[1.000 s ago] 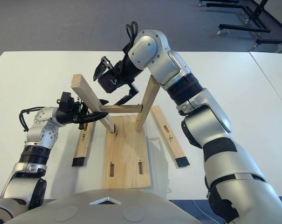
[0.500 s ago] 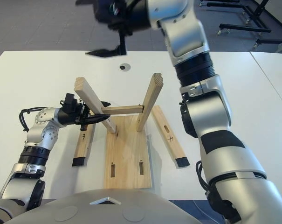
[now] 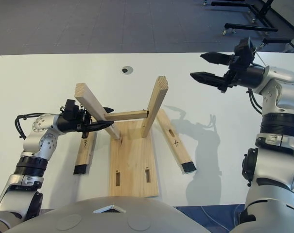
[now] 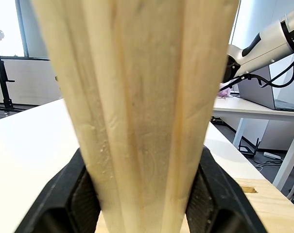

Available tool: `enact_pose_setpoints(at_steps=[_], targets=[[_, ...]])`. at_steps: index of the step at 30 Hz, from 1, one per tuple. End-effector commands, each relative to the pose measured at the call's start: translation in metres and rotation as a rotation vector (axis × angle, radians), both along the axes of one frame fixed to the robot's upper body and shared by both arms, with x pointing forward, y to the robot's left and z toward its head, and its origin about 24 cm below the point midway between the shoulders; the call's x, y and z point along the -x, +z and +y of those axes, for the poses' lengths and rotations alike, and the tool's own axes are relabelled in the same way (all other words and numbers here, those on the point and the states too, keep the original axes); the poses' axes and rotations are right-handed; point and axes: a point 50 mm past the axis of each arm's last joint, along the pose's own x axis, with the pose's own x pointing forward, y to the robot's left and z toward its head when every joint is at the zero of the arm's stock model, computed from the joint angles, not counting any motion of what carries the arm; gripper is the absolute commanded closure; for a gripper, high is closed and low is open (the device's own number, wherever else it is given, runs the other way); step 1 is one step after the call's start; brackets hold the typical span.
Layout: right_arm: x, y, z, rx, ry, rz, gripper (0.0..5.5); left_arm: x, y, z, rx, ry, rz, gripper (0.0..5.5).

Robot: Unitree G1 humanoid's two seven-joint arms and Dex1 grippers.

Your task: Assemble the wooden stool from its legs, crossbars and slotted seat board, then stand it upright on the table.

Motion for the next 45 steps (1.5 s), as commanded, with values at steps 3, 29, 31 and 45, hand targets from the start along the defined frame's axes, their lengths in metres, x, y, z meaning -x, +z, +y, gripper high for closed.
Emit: enact_pose_setpoints(at_steps=[3,29,31,45], targets=[[0.012,0.001,0.045,-0.096,0.172,0.013,0.13,0.001,-0.001,0.003,-0.071,-0.021,0.023,3.47],[0.025,-0.036,0.093,0.036,0.317,0.084,0.13,0.006,0.021,-0.014,-0.146,-0.189,-0.011,3.47],[0.027,-0.04,0.089,0.055,0.302,0.088,0.13,0.004,0.025,-0.009,-0.151,-0.174,-0.02,3.47],[0.023,-0.025,0.067,0.007,0.196,0.034,0.1,-0.007,0.036,0.012,-0.098,-0.061,-0.045,3.07]])
